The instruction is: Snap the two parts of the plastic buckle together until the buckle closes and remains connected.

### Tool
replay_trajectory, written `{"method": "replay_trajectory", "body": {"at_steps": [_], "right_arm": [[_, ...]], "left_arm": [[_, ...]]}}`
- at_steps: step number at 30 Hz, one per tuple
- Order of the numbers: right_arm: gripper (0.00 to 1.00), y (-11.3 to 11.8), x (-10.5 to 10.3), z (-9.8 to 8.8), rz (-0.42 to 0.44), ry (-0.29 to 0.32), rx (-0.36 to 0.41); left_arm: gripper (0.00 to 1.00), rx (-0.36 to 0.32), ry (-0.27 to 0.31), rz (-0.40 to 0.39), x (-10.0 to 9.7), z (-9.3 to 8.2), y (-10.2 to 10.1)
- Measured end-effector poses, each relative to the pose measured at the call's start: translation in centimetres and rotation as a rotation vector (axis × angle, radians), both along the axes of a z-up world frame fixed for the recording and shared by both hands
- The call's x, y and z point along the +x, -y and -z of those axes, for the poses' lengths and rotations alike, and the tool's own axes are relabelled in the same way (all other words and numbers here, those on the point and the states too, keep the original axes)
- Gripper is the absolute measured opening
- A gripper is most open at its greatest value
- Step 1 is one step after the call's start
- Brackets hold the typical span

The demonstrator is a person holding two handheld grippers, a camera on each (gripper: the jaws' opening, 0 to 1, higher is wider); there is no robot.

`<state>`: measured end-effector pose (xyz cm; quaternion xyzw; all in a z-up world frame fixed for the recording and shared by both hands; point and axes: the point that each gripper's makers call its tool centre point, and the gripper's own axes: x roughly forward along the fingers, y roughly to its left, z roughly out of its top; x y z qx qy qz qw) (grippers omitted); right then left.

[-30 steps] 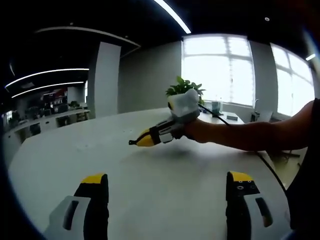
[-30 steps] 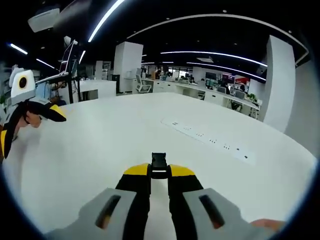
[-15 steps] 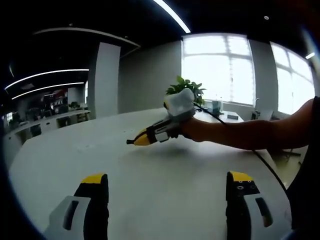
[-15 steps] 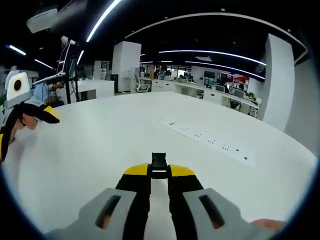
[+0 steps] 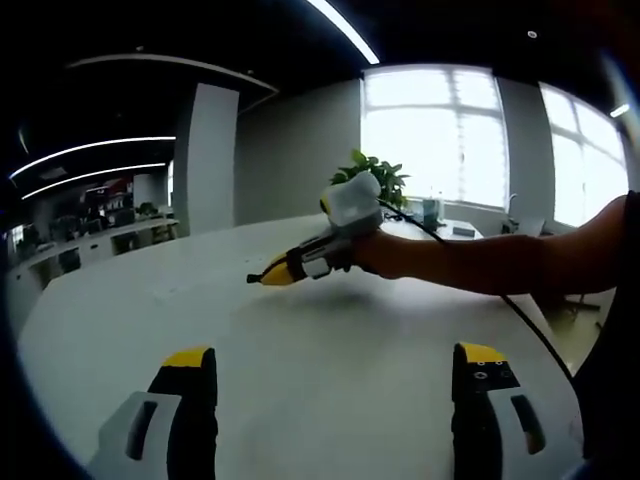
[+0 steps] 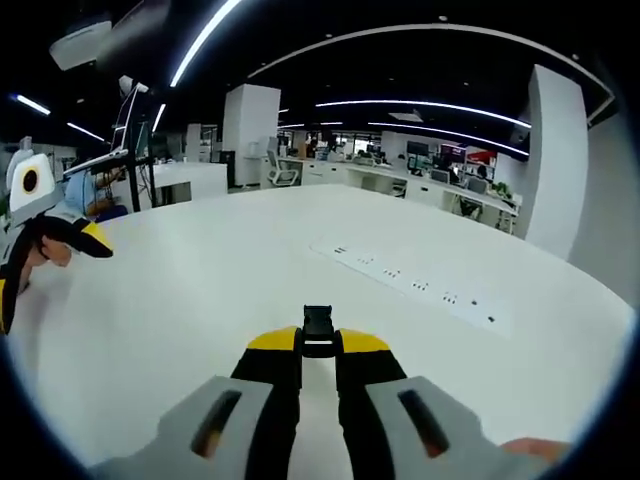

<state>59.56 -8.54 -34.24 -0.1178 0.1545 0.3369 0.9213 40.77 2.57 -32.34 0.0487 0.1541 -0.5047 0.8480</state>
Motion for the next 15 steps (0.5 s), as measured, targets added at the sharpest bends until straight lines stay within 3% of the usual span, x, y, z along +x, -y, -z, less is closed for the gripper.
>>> {"method": "replay_trajectory", "body": {"at_steps": [15], "right_arm": [[0.11,0.32,0.33,0.64,0.010,-0.016,-0.011]], "left_arm": [[0.99,0.014,-0.004,0.013,-0.30,0.43,0.24]]}}
